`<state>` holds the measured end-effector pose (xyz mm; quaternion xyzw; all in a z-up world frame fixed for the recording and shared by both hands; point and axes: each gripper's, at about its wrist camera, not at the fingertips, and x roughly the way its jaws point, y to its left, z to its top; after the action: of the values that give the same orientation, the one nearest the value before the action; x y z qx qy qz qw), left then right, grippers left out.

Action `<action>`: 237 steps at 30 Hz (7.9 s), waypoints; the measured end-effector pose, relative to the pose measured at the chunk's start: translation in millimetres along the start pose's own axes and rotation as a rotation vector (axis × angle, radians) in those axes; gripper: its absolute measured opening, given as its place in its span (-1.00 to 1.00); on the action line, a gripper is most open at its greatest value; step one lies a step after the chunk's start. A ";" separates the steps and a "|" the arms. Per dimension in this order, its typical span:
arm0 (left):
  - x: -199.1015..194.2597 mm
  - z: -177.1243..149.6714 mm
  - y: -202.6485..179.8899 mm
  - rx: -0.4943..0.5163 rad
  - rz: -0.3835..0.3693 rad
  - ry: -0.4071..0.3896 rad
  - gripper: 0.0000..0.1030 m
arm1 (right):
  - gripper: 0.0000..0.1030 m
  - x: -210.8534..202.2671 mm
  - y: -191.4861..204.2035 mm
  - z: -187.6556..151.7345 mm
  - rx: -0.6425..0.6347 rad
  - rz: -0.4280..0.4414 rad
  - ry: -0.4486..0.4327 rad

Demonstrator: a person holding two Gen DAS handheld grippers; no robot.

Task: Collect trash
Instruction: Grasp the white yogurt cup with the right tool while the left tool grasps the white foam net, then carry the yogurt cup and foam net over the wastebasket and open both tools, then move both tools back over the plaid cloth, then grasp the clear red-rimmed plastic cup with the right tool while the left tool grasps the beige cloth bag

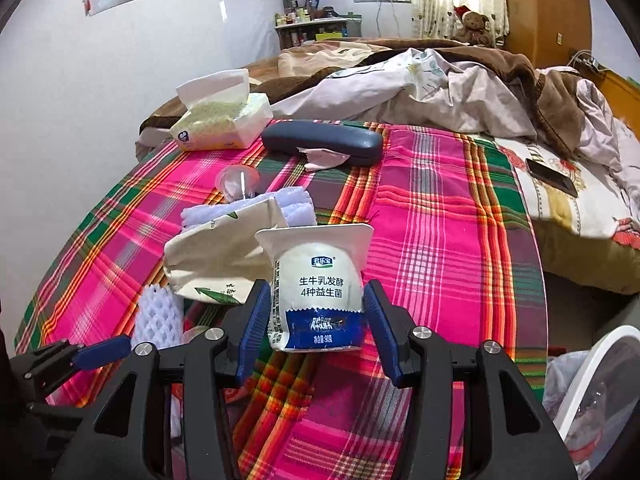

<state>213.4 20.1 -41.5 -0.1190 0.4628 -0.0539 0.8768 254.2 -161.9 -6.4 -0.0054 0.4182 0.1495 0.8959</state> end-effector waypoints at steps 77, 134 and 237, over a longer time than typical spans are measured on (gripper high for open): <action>-63.2 -47.3 -253.8 0.545 -0.295 -0.147 -0.25 | 0.05 -178.3 -171.4 -121.7 0.473 -0.335 -0.261; -70.7 -42.7 -166.2 0.405 -0.199 -0.182 0.27 | 0.30 -154.0 -130.3 -119.3 0.381 -0.284 -0.212; 1.7 51.4 26.6 0.281 -0.169 -0.060 0.35 | -0.15 3.8 1.3 -30.0 0.245 0.020 0.053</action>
<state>256.3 53.6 -21.9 -0.0354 0.4125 -0.1880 0.8906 233.7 -163.7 -28.6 0.1043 0.4570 0.1062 0.8769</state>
